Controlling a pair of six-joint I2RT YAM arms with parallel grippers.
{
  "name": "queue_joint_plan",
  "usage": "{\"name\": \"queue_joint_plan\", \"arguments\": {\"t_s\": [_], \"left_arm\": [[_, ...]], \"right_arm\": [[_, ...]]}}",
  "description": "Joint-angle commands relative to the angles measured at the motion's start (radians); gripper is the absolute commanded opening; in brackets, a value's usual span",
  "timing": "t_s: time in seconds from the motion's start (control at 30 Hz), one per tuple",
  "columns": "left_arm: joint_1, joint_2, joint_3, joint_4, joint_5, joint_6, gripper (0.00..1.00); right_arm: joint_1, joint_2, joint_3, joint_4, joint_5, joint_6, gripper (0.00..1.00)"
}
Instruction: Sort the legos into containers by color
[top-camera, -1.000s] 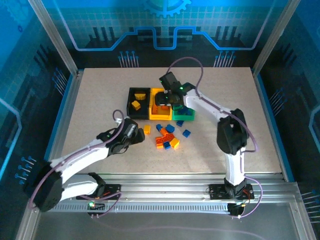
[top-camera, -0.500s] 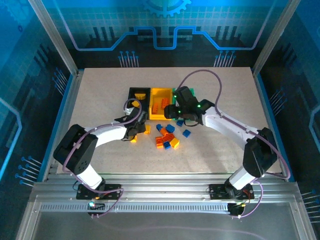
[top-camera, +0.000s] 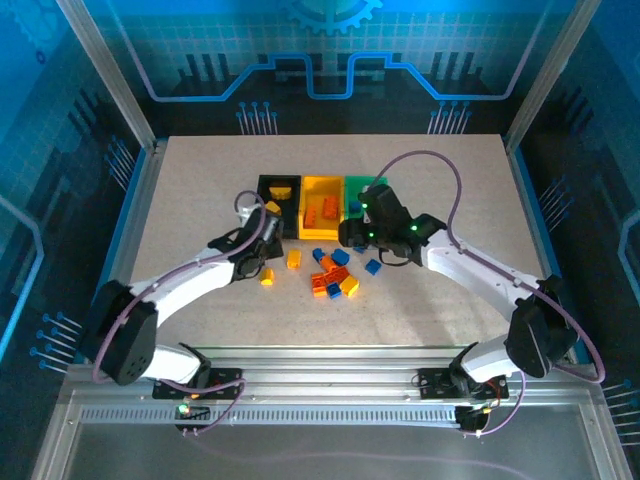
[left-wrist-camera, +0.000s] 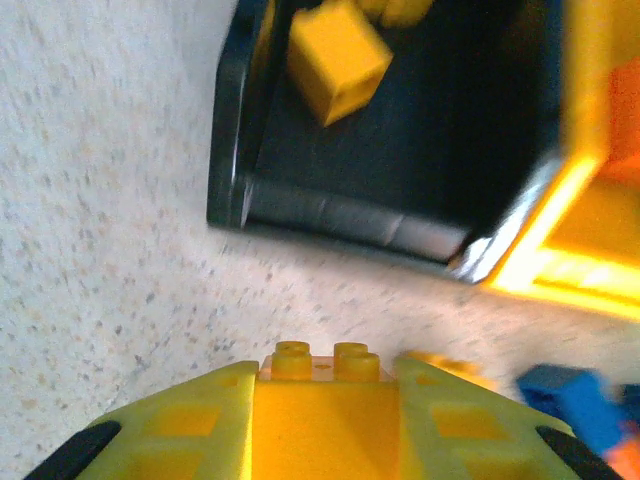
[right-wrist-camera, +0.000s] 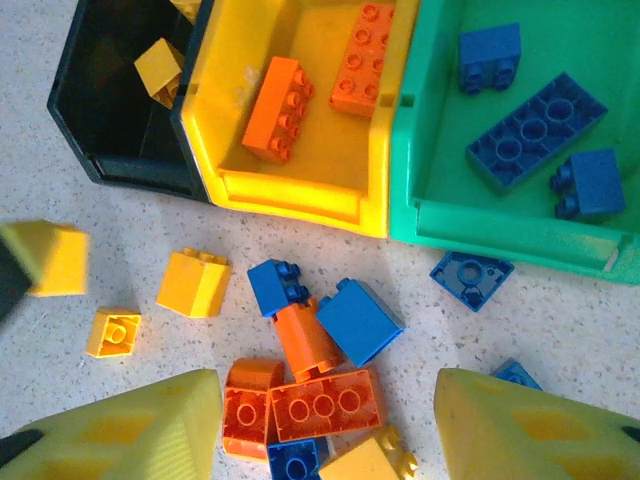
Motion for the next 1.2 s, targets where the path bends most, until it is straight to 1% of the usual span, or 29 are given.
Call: {"name": "queue_joint_plan", "arguments": {"t_s": [0.0,0.13,0.23,0.37,0.47,0.5,0.53,0.63,0.67,0.77,0.8,0.97,1.1,1.17], "left_arm": [[0.024,0.018,0.146,-0.052,-0.032,0.04,0.26],[0.089,0.207,0.323,-0.082,-0.024,0.055,0.23],[0.108,0.344,0.436,-0.103,-0.051,0.071,0.23],[0.129,0.496,0.568,-0.153,-0.048,0.056,0.25],[0.137,0.579,0.654,-0.2,-0.034,0.046,0.32],[0.139,0.591,0.67,-0.21,-0.028,0.045,0.37],[0.138,0.594,0.684,-0.217,-0.017,0.041,0.45],[0.133,0.546,0.67,-0.192,0.028,0.029,0.65],[0.127,0.513,0.651,-0.174,0.044,0.026,0.74],[0.101,0.395,0.577,-0.122,0.089,0.022,0.95],[0.085,0.356,0.55,-0.109,0.101,0.022,0.99],[-0.039,0.108,0.334,-0.026,0.134,0.007,0.99],[-0.159,-0.065,0.139,0.009,0.108,-0.02,0.99],[-0.196,-0.128,0.059,0.006,0.104,-0.051,0.99]], "right_arm": [[-0.004,-0.026,-0.035,0.029,0.014,0.031,0.6],[-0.004,-0.036,-0.066,0.023,0.012,0.036,0.6],[-0.004,-0.061,-0.093,0.015,-0.005,0.033,0.61],[-0.003,-0.112,-0.142,-0.001,-0.038,0.038,0.62],[-0.003,-0.159,-0.19,-0.023,-0.061,0.05,0.64],[-0.002,-0.17,-0.208,-0.026,-0.073,0.052,0.66],[-0.001,-0.179,-0.223,-0.028,-0.086,0.055,0.69],[0.012,-0.181,-0.276,-0.024,-0.122,0.057,0.73],[0.019,-0.172,-0.288,-0.018,-0.129,0.051,0.74],[0.043,-0.123,-0.294,-0.001,-0.137,0.032,0.76],[0.048,-0.1,-0.292,0.008,-0.14,0.027,0.77],[0.057,0.032,-0.253,0.049,-0.152,0.0,0.8],[0.07,0.103,-0.237,0.074,-0.123,0.054,0.81],[0.077,0.113,-0.236,0.094,-0.102,0.092,0.81]]}}
